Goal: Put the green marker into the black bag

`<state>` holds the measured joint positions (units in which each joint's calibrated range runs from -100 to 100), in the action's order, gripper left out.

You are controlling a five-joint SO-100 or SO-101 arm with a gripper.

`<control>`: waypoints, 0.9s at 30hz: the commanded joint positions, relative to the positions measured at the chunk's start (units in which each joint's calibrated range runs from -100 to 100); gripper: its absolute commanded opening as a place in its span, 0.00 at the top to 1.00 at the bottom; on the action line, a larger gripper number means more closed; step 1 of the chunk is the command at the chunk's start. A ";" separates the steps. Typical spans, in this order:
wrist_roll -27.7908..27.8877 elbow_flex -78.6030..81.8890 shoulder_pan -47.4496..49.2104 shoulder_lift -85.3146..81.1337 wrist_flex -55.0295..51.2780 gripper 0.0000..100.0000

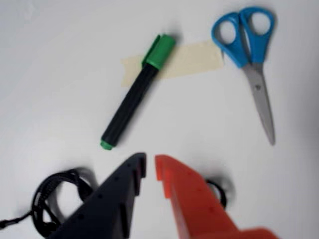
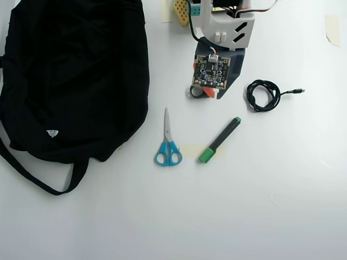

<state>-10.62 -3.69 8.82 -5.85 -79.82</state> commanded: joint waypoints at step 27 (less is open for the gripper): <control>-9.36 -15.26 2.10 20.46 2.47 0.98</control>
<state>-19.32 -15.02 10.29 13.91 -77.50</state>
